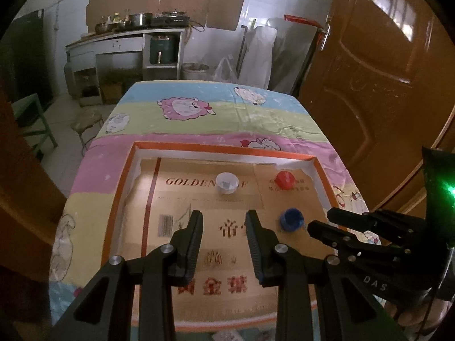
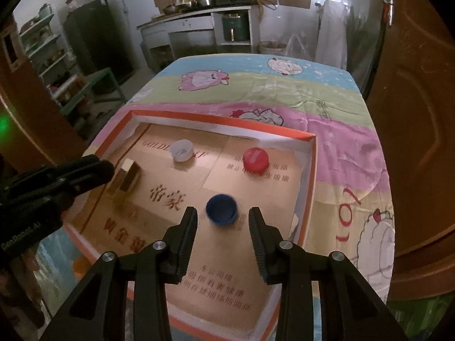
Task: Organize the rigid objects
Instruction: 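Lift both open grippers out of the tray toward the loose items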
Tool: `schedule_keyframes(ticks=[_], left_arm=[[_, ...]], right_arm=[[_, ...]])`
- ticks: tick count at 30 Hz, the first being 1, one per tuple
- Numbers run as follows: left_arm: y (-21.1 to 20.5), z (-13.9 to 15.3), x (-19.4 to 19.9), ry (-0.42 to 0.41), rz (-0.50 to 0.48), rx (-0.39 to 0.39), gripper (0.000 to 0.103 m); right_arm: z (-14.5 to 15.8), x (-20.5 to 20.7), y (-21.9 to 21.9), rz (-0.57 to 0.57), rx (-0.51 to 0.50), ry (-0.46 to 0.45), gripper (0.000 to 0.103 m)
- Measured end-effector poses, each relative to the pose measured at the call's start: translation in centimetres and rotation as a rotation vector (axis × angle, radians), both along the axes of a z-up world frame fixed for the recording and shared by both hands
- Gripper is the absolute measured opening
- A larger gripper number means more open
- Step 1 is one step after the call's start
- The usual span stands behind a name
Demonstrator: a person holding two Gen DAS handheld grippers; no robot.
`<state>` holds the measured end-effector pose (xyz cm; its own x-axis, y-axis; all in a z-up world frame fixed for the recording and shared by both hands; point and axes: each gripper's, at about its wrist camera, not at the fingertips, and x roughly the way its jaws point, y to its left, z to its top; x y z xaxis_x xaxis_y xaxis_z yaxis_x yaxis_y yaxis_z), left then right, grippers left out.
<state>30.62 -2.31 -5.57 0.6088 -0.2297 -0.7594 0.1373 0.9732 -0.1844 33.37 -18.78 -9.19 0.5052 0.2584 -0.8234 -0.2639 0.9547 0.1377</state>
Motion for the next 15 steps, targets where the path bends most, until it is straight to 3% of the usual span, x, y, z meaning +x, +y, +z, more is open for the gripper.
schedule_keyframes(ticks=[15], left_arm=[[2.6,1.4,-6.0,-0.061,0.018,-0.019,0.031]], right_arm=[[1.5,-6.3,0.7,-0.012,0.012,-0.029,0.039]])
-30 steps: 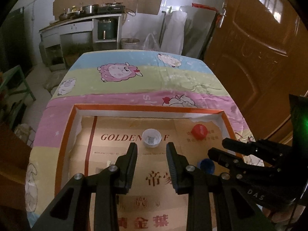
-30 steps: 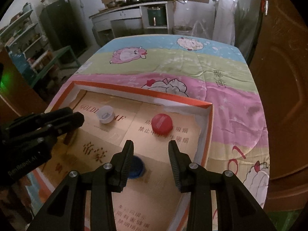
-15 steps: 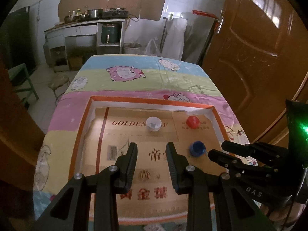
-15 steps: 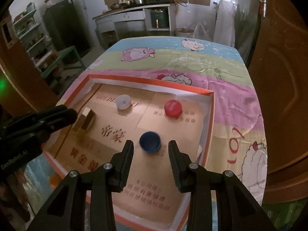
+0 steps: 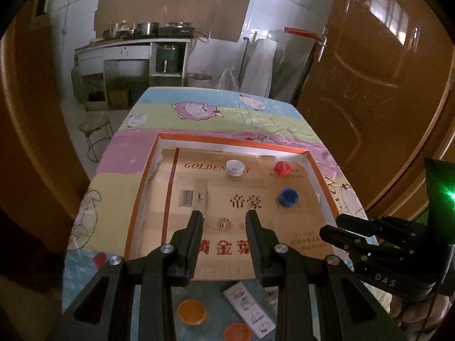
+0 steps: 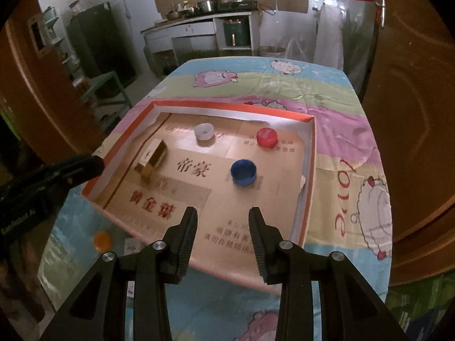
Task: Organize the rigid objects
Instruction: 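Lift both open grippers out of the tray toward the loose items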
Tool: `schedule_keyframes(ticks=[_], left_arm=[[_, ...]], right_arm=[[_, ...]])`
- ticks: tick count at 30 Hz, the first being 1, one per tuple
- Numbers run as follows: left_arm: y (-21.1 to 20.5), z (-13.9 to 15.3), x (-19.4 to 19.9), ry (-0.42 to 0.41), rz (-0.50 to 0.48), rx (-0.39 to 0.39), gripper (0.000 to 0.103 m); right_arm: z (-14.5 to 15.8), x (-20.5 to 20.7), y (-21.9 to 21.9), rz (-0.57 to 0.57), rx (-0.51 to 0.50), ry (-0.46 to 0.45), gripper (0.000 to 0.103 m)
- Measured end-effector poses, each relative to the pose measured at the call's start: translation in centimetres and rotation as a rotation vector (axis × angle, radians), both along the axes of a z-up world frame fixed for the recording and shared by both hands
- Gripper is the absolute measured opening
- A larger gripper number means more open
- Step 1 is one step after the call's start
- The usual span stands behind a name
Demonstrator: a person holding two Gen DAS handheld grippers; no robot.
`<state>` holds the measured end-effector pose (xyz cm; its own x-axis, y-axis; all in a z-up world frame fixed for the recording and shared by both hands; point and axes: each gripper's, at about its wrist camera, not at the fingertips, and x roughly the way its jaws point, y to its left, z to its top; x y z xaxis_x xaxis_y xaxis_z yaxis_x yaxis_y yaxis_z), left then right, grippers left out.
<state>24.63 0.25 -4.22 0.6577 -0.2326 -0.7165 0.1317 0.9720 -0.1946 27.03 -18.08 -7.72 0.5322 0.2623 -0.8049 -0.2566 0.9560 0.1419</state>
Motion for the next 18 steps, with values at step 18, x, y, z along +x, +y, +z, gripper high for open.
schedule_keyframes(ticks=[18], left_arm=[[1.0,-1.2,-6.5,-0.052,-0.029,0.005,0.031]], right_arm=[[-0.6,-9.0,2.1,-0.019,-0.022,-0.072,0.039]])
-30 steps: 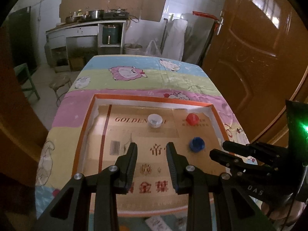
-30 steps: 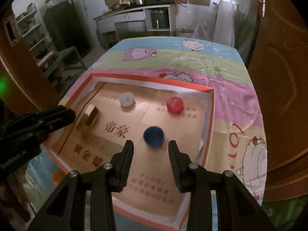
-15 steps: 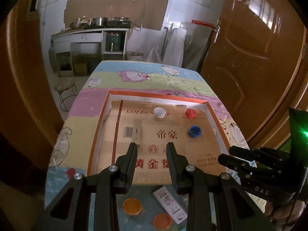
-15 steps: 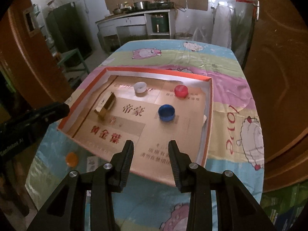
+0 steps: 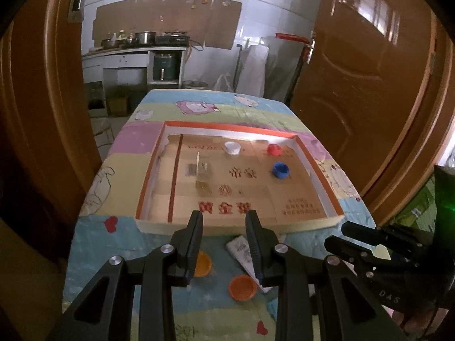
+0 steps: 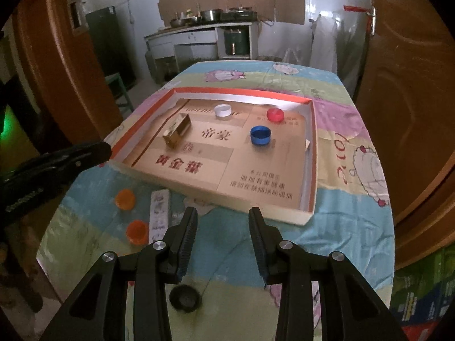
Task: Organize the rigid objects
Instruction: 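Lift both open grippers out of the tray toward the loose items, then grasp the black cap with the right gripper while the left grasps the blue lighter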
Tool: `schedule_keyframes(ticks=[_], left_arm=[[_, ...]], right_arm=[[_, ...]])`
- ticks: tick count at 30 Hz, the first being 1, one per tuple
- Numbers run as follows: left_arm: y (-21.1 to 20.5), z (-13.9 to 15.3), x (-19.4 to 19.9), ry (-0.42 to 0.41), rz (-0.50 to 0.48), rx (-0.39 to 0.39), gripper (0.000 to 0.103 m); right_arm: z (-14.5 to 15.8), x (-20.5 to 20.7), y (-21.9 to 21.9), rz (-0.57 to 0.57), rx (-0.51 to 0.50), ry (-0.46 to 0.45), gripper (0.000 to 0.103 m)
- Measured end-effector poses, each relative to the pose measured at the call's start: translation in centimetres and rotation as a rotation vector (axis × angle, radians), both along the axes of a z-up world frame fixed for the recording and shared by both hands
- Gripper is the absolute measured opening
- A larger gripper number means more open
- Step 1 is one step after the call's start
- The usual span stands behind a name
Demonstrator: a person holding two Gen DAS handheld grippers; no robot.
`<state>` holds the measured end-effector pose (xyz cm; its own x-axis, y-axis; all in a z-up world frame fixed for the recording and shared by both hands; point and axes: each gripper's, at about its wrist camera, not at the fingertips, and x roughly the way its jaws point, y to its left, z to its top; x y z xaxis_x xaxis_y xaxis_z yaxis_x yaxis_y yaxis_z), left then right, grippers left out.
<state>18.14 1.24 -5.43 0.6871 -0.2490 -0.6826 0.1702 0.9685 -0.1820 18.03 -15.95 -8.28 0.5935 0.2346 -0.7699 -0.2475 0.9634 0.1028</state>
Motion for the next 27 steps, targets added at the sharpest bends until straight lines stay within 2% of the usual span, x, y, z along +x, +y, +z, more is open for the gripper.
schedule_keyframes(ticks=[10,17,27], left_arm=[[-1.6,-2.5,-4.2,0.005,-0.053,0.006,0.031],[-2.3,-3.8,-6.8,0.004,-0.067,0.001,0.031],[-2.1,-4.2,-8.2,-0.006,-0.066,-0.025,0.031]], right_arm=[[-2.2,-4.5,0.5,0.004,-0.027,-0.013,0.039],[-4.4,-6.7,0.8,0.046,-0.003,0.011,0.039],[-5.7,-7.3,1.6,0.069,0.008,0.034,0.039]])
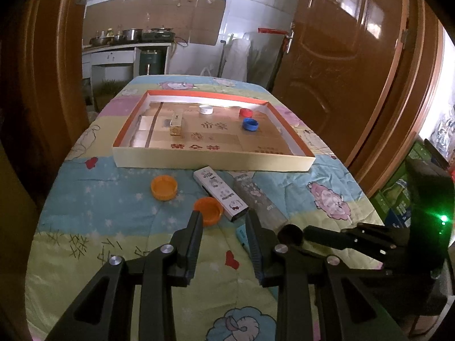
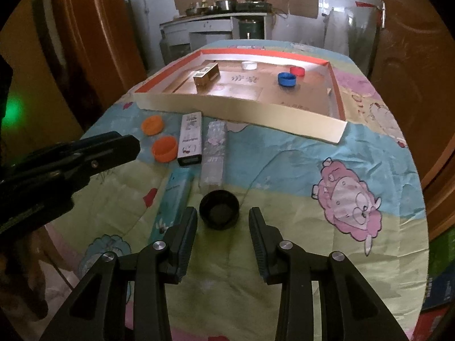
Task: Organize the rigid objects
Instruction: 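Grasp the black cap with the right gripper while the left grasps the blue lighter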
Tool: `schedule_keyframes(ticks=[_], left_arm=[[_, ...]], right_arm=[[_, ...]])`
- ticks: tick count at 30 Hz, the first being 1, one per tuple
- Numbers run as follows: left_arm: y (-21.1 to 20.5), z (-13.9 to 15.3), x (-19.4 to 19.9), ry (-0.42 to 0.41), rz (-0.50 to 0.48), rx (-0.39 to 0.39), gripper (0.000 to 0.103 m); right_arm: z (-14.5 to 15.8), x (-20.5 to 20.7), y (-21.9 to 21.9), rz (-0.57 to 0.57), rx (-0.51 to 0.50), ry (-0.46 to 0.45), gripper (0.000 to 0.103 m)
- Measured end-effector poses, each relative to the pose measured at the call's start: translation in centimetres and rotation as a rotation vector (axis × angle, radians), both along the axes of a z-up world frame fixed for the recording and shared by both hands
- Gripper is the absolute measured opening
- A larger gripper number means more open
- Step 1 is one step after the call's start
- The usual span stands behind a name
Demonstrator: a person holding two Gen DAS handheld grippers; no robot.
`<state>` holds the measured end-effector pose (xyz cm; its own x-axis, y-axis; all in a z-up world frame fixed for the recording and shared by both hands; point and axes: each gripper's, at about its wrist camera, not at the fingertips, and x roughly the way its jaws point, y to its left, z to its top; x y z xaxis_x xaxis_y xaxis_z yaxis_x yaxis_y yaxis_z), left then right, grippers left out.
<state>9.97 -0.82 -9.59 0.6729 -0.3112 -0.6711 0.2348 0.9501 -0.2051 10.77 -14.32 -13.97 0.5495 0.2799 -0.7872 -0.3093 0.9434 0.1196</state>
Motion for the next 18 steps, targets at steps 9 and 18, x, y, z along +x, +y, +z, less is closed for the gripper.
schedule_keyframes(ticks=[9,18], left_arm=[[-1.2,-0.5,-0.6,0.013,-0.026,0.014,0.031],[-4.4,-1.9,-1.0,0.064,-0.07,0.053,0.031]], right_arm=[[-0.5,0.2,0.7,-0.002,-0.041,-0.023,0.03],[0.5,-1.1,-2.2,-0.072,-0.024,-0.07,0.03]])
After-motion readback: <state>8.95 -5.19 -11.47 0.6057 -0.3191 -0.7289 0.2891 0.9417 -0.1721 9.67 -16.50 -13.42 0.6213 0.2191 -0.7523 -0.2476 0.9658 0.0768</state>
